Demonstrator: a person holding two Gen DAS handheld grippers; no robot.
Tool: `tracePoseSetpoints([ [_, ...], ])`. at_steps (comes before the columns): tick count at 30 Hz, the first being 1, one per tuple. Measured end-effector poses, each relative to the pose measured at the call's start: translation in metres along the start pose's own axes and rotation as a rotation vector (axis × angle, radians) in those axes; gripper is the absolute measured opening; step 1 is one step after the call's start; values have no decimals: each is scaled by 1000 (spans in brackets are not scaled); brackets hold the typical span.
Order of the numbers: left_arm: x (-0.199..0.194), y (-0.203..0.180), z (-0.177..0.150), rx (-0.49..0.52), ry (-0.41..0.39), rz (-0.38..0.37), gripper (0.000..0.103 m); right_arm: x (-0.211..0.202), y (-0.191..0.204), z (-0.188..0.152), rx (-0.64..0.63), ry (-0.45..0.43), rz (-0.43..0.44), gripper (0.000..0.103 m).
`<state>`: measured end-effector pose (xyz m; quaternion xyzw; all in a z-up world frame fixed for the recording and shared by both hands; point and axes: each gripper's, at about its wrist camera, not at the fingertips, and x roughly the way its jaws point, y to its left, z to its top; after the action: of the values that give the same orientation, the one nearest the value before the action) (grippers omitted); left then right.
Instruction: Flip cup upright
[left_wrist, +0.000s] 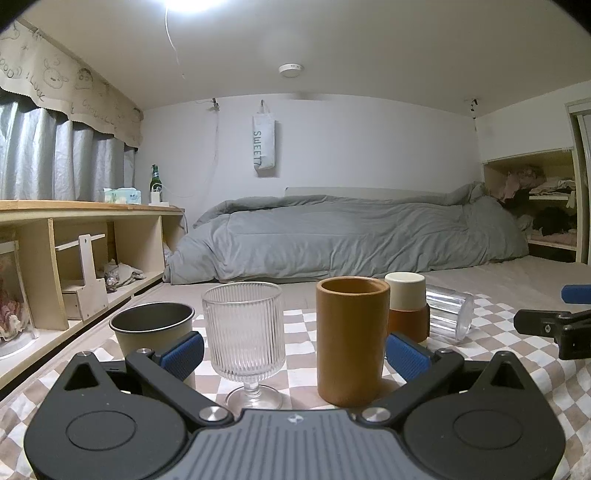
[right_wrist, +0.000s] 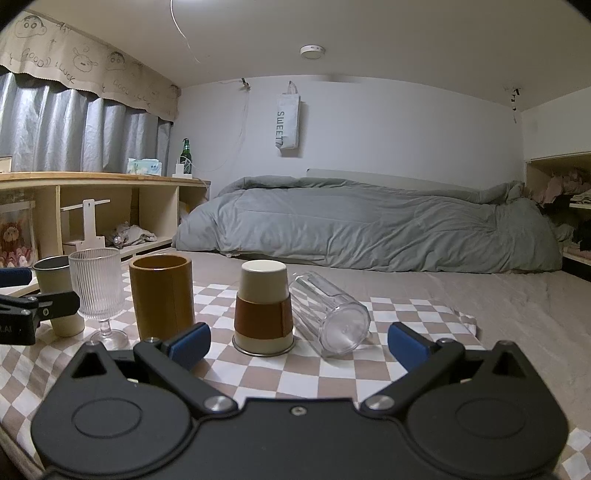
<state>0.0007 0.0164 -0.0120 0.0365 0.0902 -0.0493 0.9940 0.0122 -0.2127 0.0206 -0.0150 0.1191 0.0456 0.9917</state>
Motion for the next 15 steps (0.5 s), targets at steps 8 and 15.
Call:
tracePoseSetpoints([
  [8, 0, 0, 0, 2, -2, 4, 103, 0, 0, 0, -3, 0, -1, 103],
  [15, 0, 0, 0, 3, -1, 4, 103, 0, 0, 0, -3, 0, -1, 103],
])
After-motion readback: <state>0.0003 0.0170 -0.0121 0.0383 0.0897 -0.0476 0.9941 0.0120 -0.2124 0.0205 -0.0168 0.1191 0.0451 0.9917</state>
